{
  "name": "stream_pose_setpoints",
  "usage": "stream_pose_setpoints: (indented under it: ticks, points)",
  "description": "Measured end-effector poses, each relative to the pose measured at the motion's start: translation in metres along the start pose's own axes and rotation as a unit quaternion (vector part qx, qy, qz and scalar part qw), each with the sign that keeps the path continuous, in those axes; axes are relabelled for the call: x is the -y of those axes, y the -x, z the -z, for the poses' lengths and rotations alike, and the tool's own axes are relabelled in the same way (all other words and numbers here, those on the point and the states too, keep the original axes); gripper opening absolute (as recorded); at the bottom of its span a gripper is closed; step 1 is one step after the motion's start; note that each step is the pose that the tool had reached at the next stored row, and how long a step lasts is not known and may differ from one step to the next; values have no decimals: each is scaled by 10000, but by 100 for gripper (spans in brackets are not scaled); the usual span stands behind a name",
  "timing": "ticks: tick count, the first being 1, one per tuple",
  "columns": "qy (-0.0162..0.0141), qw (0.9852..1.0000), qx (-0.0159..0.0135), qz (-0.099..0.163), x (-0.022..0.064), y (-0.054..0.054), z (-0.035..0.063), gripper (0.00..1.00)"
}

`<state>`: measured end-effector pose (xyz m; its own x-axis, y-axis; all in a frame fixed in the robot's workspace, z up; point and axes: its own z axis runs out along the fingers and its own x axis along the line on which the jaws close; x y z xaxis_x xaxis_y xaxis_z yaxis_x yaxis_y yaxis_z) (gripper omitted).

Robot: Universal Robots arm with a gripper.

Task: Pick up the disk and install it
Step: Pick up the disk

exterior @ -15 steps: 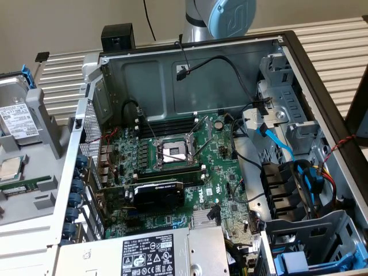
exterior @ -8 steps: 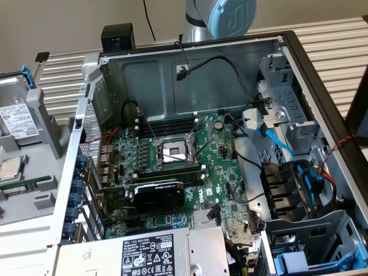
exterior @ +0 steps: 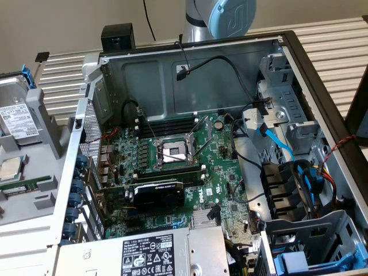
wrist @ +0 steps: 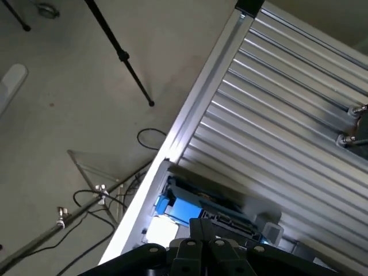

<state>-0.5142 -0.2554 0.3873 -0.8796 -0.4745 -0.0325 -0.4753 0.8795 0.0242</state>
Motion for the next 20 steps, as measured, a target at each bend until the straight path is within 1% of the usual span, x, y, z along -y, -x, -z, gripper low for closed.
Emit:
stream_pose_setpoints:
  ticks: [2, 5, 7, 10, 12, 15, 18, 20]
  points:
    - [6, 9998, -4, 175, 0, 0, 0, 11]
    - [15, 9990, -11, 450, 0, 0, -1, 11]
    - [21, 9980, -17, 631, 0, 0, -2, 11]
    - [32, 9959, -27, 906, 0, 0, -5, 11]
    - [40, 9940, -34, 1090, 0, 0, -7, 11]
    - [51, 9907, -45, 1360, 0, 0, -9, 11]
    - [63, 9866, -56, 1626, 0, 0, -12, 11]
    - [71, 9835, -64, 1806, 0, -1, -14, 11]
